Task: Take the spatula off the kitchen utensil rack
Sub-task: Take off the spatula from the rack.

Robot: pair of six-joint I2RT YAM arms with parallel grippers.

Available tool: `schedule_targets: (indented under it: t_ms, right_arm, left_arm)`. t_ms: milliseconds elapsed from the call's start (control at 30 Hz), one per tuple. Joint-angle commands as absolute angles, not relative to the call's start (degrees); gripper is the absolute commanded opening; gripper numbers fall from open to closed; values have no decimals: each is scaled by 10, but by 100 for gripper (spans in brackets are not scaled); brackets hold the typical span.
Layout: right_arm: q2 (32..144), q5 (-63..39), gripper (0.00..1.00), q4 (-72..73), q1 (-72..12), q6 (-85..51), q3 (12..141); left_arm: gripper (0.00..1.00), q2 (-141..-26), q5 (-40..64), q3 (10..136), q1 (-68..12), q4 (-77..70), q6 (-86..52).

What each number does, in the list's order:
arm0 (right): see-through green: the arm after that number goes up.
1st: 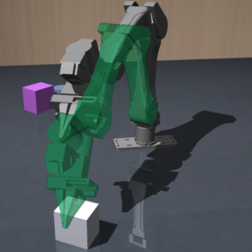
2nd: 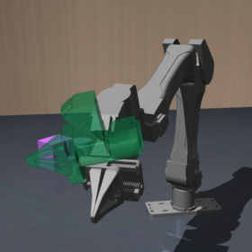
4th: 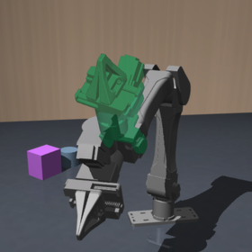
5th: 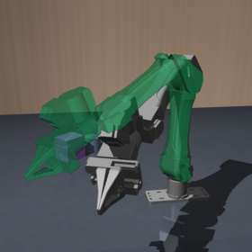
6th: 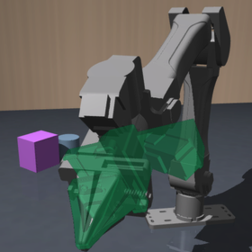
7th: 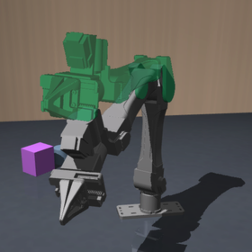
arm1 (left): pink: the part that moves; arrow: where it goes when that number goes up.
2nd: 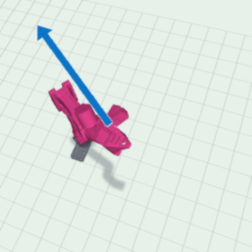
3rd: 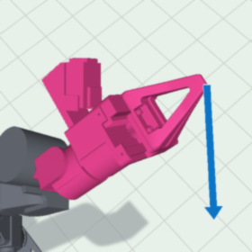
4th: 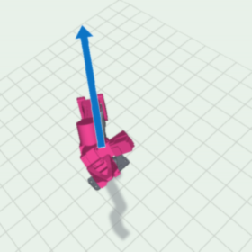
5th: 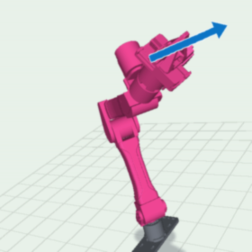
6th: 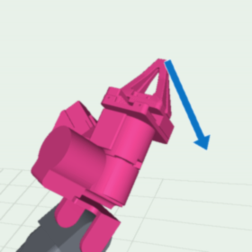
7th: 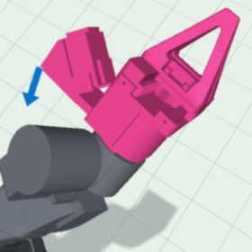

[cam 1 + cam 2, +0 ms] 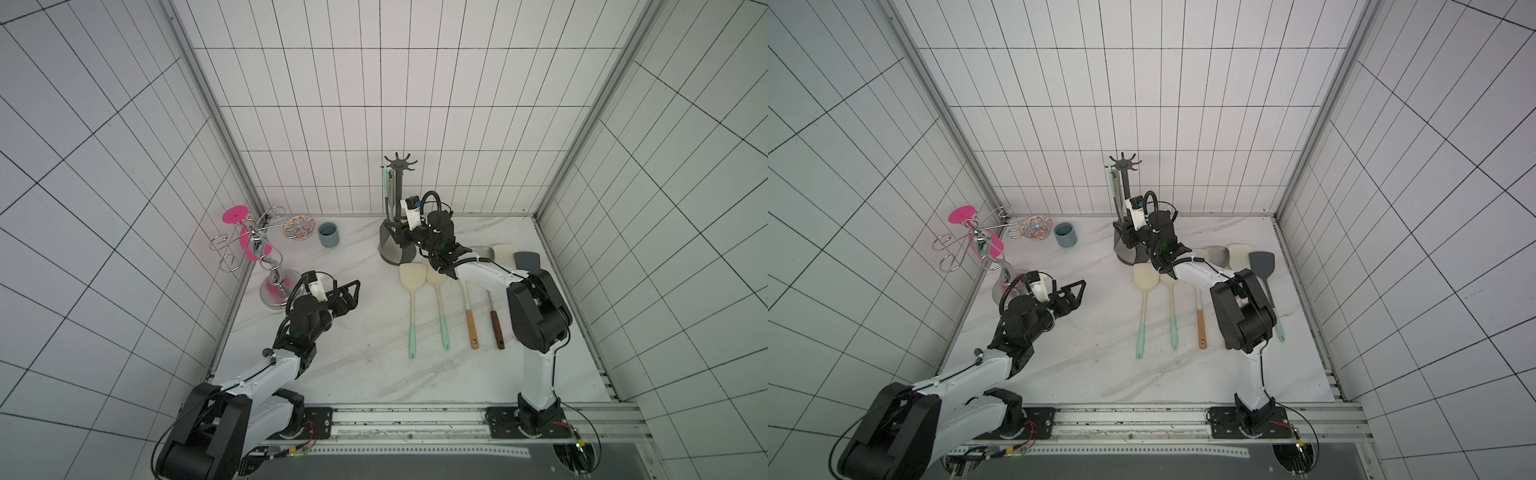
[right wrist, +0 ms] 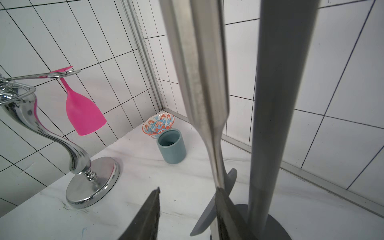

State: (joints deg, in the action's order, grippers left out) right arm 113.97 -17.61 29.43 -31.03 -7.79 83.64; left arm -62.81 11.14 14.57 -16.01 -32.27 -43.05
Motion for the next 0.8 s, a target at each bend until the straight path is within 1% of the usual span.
schedule_targets:
  t_ms: [0, 233, 533, 767]
  right_arm:
    - [1157, -145, 41, 302, -312, -67, 905]
    - [1175, -125, 34, 286, -314, -68, 932]
    - [1196, -129, 25, 276, -314, -70, 957]
    - [1197, -132, 11, 270, -317, -68, 962]
  left_arm:
    - [98, -622, 116, 156, -156, -324, -432]
    - [98, -620, 119, 155, -155, -325, -435]
    - [98, -620, 124, 155, -153, -327, -437]
    - [98, -620, 127, 155, -151, -327, -438]
